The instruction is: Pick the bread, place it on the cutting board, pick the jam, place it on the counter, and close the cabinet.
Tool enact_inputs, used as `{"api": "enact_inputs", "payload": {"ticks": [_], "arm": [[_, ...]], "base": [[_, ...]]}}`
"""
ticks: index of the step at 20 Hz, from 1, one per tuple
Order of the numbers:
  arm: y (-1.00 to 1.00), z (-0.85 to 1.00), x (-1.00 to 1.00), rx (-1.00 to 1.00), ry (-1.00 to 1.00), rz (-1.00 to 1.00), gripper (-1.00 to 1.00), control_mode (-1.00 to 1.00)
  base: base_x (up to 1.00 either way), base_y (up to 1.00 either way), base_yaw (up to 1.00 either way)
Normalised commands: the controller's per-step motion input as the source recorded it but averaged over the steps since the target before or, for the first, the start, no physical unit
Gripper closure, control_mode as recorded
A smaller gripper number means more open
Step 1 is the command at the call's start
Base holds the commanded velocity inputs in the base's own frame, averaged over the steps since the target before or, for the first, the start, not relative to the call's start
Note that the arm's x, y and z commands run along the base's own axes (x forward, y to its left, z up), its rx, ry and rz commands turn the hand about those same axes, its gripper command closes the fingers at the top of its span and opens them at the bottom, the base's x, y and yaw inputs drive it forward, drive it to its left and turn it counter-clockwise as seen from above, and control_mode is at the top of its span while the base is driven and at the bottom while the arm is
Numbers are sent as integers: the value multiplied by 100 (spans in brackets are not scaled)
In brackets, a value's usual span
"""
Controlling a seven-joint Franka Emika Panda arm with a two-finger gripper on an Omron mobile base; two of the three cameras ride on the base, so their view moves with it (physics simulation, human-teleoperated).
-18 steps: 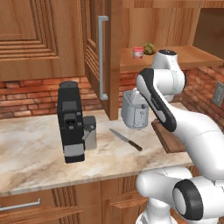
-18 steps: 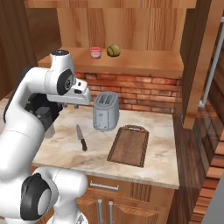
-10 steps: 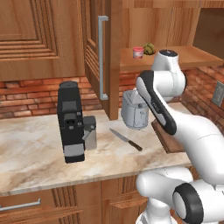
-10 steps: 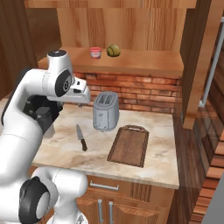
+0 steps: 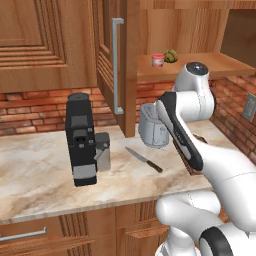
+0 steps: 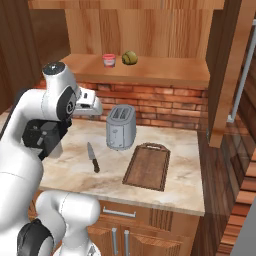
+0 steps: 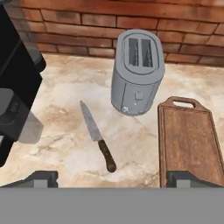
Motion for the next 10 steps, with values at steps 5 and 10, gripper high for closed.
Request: {"api": "enact_inputs", "payload": {"ticks": [5, 10], "arm": [[-20, 33, 0, 0, -16, 0, -100, -100], [-22, 40, 0, 0, -11, 0, -100, -100]], "base": [[0, 0, 0], [0, 0, 0]]}}
